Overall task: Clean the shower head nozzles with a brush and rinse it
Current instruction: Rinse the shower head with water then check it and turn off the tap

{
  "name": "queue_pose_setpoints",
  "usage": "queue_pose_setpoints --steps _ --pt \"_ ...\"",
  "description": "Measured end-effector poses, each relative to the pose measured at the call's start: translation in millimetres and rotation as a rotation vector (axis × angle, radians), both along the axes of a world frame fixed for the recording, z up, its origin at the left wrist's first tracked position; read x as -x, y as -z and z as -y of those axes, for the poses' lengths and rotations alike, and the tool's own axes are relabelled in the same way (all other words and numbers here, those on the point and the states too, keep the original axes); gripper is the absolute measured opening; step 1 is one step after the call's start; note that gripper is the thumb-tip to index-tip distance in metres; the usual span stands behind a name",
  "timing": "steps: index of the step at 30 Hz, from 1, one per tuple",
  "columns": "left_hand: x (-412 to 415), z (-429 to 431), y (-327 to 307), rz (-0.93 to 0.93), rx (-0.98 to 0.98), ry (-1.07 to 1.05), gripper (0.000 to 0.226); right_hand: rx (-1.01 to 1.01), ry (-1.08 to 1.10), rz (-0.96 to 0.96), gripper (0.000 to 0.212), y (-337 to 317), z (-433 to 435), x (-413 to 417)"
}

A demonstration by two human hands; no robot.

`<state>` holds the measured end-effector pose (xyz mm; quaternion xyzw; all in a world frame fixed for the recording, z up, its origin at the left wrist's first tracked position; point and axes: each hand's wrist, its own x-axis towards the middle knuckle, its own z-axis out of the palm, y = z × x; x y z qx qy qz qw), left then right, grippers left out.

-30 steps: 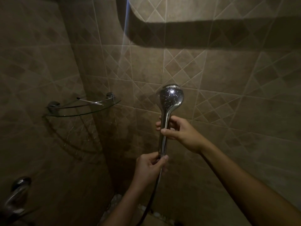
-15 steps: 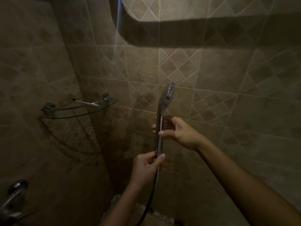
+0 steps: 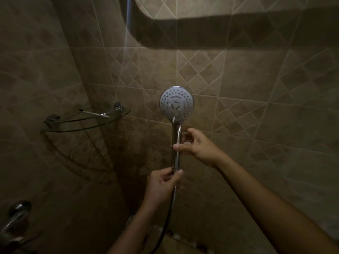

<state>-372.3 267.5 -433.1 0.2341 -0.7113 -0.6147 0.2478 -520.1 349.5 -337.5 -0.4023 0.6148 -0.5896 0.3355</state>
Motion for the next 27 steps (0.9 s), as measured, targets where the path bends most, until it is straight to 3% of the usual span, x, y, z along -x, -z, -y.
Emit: queue_pose_setpoints --steps 4,10,16,19,23,27 --pt "0.7 0.0 -4.5 -0.008 0.027 0.027 0.015 0.053 0.007 -0.151 0.046 -1.7 0.2 -2.3" --pt "1.8 2.5 -1.1 -0.011 -0.010 0.004 0.013 -0.009 -0.084 0.001 0.043 -2.0 5.7 0.3" --pt "-3.8 2.0 -2.6 -0.029 0.007 0.003 0.015 0.029 -0.016 -0.128 0.036 3.0 16.1 -4.8" --pt "-4.8 3.8 -4.7 -0.025 -0.024 0.002 0.016 0.032 -0.034 -0.170 0.021 3.5 17.1 -4.8" --pt "-4.4 6.4 -0.2 -0.042 -0.074 -0.011 0.016 0.019 -0.076 -0.105 0.030 5.4 17.4 -5.4" --pt "-4.6 7.0 3.1 -0.040 -0.080 -0.012 0.017 0.021 0.013 -0.146 0.024 8.9 23.5 -7.4"
